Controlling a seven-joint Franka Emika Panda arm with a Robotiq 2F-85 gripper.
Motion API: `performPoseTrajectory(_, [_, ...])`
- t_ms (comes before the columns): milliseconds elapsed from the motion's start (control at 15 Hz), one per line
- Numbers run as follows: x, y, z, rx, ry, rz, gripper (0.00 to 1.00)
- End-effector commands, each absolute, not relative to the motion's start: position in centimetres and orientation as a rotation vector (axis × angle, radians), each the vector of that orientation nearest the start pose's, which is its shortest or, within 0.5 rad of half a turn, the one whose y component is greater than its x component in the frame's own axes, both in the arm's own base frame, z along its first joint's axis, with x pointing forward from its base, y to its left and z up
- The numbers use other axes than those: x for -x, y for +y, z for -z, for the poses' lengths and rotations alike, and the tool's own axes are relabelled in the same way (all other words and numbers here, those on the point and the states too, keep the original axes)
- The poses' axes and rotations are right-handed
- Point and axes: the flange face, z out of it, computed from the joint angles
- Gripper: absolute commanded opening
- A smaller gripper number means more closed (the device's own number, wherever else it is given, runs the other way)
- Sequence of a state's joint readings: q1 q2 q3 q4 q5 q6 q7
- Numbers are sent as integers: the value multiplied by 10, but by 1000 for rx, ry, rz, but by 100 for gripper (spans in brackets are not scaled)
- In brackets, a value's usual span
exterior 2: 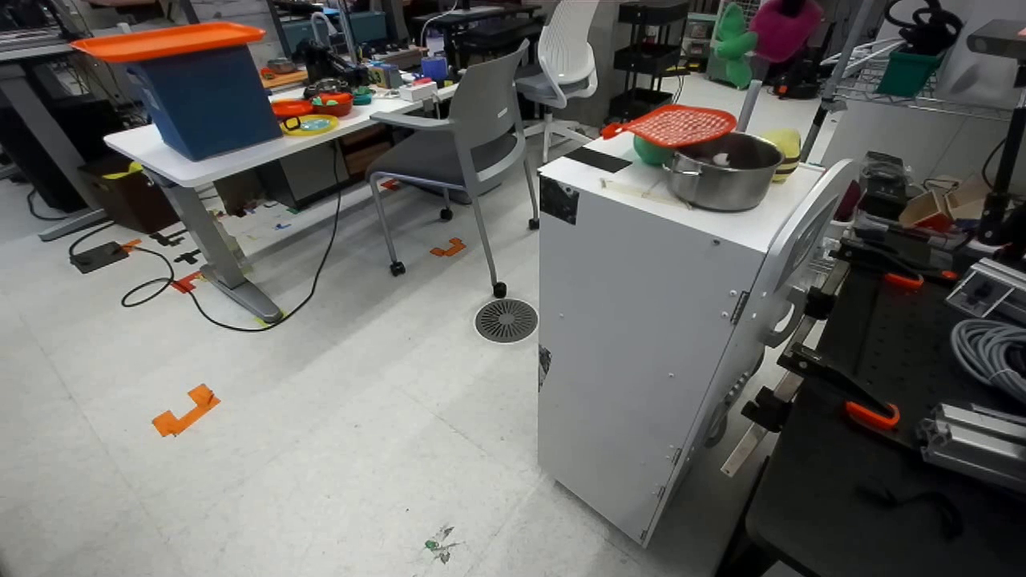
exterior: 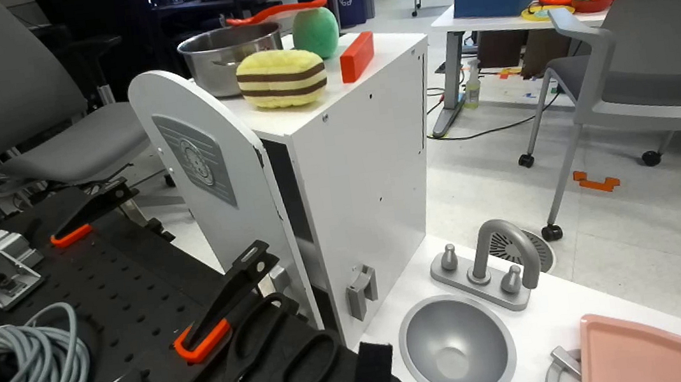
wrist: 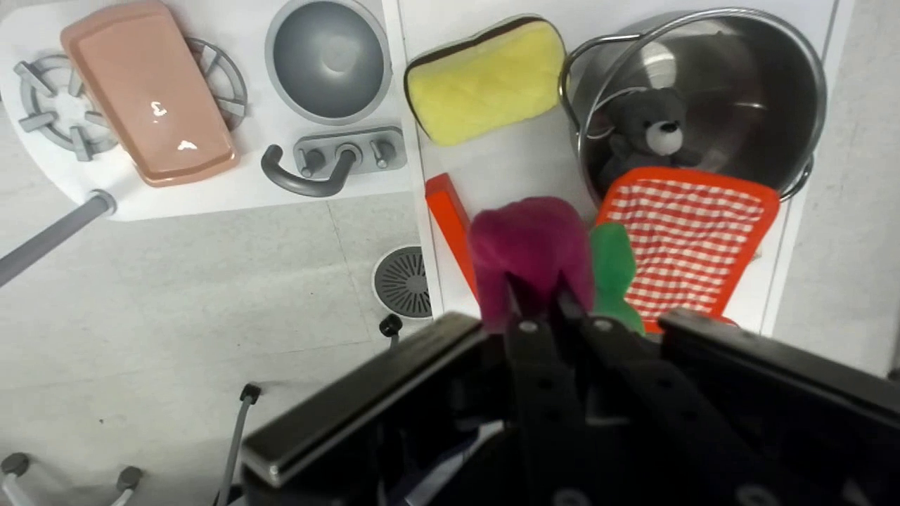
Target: Remove the purple plushy from the pot and put it atop the cupboard
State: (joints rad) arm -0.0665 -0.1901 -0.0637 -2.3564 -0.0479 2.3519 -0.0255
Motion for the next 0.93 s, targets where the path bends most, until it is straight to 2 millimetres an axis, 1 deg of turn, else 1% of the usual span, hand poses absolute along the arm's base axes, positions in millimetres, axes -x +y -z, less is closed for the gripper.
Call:
performPoseTrajectory(0, [-494,-64,-423,3161,171,316,1])
performPoseTrajectory(133, [-496,-62,-422,3157,178,323,1])
performPoseTrajectory(400, [-502,-61,-425,3153,202,398,1])
performPoseTrajectory(467, [-503,-61,-425,3153,206,413,19])
performPoseTrajectory(533, [-504,-62,-426,3151,215,425,33])
performPoseTrajectory(600, [-505,-62,-426,3149,223,429,39])
performPoseTrajectory(667, [-505,-63,-426,3148,228,435,47])
performPoseTrajectory(800, [-505,-63,-427,3146,235,437,60])
performPoseTrajectory(867, [-505,-63,-427,3145,239,439,68])
